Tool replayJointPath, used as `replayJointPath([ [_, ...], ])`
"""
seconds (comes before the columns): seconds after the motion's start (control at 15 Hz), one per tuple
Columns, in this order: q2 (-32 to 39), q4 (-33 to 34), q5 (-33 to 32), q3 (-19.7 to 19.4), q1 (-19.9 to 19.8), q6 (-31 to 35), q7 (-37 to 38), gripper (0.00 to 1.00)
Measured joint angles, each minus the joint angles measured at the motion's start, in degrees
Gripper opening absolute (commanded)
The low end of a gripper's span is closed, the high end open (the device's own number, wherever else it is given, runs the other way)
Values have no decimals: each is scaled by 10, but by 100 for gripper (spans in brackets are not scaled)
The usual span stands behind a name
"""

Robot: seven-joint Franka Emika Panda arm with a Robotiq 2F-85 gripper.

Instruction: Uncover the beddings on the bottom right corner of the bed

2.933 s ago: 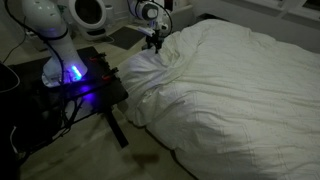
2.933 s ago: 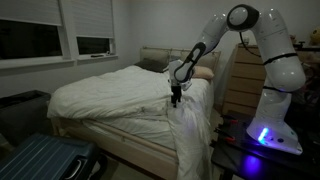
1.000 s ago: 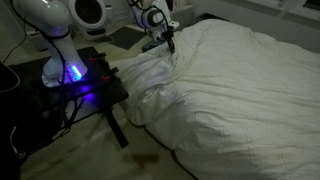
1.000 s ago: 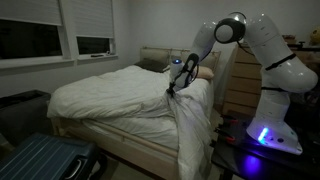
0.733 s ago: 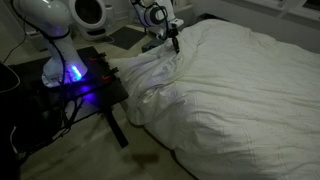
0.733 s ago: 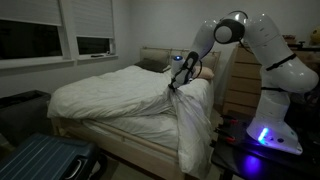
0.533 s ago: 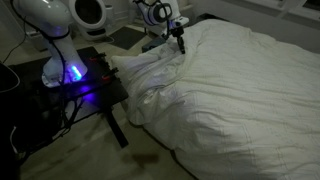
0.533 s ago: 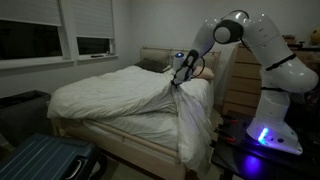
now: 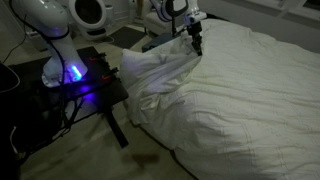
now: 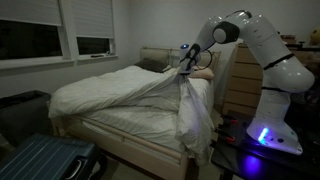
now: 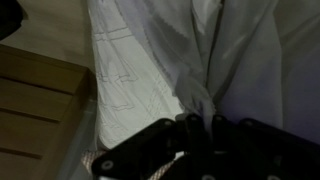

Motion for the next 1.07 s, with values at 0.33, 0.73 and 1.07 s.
replayJointPath([
  [0.33,4,68,0,37,-82,-47,4,1],
  [0.73,40,141,0,120,-196,-70,1,1],
  [1.07,54,188,18,205,-276,-92,-66,1],
])
